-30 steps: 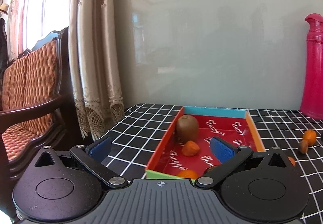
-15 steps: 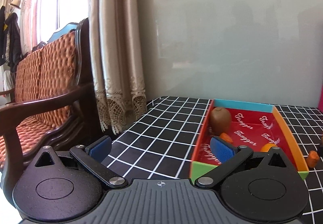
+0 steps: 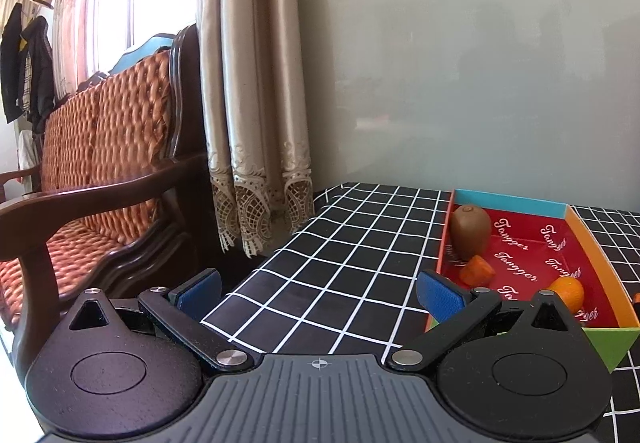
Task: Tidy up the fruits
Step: 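Reach the right tool to a carrot piece and close on it, then carry the carrot piece into the red box and open the right gripper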
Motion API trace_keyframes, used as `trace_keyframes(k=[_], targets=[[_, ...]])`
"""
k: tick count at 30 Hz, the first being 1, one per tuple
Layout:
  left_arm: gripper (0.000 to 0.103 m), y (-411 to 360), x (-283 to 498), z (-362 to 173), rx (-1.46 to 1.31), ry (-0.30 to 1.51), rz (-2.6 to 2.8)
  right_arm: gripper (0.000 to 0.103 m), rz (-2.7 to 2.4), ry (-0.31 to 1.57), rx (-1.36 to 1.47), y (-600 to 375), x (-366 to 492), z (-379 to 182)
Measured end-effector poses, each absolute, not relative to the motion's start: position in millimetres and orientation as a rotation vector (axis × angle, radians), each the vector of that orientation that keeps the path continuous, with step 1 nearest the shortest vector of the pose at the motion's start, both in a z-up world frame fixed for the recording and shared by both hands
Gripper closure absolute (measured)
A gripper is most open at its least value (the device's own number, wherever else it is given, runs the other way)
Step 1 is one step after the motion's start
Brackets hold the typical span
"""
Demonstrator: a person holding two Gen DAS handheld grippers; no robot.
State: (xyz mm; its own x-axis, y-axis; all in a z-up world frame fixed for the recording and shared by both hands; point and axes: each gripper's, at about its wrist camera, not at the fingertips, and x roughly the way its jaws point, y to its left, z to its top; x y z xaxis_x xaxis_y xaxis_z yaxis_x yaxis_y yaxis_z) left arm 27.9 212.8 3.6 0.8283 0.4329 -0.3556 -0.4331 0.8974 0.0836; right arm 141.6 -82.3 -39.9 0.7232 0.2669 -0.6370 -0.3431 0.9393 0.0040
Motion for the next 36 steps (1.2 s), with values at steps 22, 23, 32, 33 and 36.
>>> trace_keyframes(k=[22, 23, 32, 33, 36], targets=[[0.000, 243, 12, 1, -0.003, 0.397, 0.515, 0.075, 0.378, 0.508, -0.065, -50, 130, -1], [0.000, 244, 11, 1, -0.002, 0.397, 0.518, 0.075, 0.390, 0.497, -0.061, -48, 130, 0], [0.000, 245, 10, 0, 0.013, 0.412, 0.517, 0.075, 0.493, 0.480, -0.069, -14, 126, 0], [0.000, 244, 10, 0, 0.015, 0.412, 0.515, 0.075, 0.502, 0.484, -0.073, -10, 124, 0], [0.000, 238, 12, -1, 0.032, 0.418, 0.504, 0.074, 0.526, 0.505, -0.095, 3, 124, -5]])
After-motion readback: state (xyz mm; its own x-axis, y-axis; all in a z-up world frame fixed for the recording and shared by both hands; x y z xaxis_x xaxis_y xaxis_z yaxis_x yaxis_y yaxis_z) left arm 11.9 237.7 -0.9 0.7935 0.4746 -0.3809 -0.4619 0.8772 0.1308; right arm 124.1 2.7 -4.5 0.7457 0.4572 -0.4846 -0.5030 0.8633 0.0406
